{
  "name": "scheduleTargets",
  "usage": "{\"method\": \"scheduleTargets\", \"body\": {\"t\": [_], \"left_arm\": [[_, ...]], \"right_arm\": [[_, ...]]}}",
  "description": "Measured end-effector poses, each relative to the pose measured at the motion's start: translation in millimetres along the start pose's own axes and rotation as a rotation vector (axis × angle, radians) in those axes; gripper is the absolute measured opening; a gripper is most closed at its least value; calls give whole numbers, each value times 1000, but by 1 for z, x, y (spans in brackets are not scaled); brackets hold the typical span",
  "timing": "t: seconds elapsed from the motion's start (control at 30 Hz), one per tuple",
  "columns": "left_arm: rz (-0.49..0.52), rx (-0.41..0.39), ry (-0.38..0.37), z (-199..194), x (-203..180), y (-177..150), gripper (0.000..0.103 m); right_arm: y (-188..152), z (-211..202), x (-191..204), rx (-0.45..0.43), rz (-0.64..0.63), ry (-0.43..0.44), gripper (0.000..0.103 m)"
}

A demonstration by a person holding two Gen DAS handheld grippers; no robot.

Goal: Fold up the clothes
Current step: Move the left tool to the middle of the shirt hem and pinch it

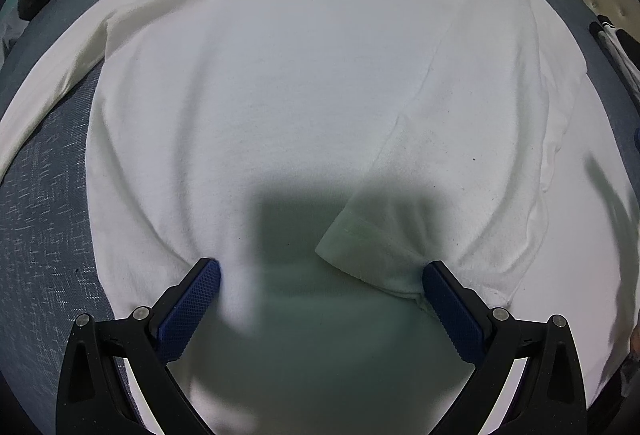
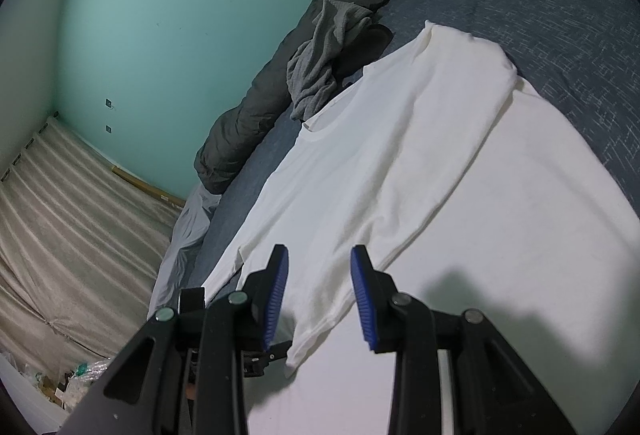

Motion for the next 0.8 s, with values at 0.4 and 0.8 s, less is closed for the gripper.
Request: {"method": "scheduleTargets", "body": {"t": [0.4,0.8], "left_arm": [[20,-83,-55,-38,-10,-5,92],[39,-83,-76,-28,-18,-5,59]], "right_arm": [[1,-1,-4,-8,13,-5,32],[1,-1,-4,-5,17,-4,32]]}}
Point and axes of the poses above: each gripper's, at about its wrist camera, not at the fingertips, and z roughly the way its jaws point, x to its left, y to its top, the point moved 7 cm from there along z, roughly the way its jaws point, and after that the axes turned 13 degrees about -z, right-handed, at the moved point
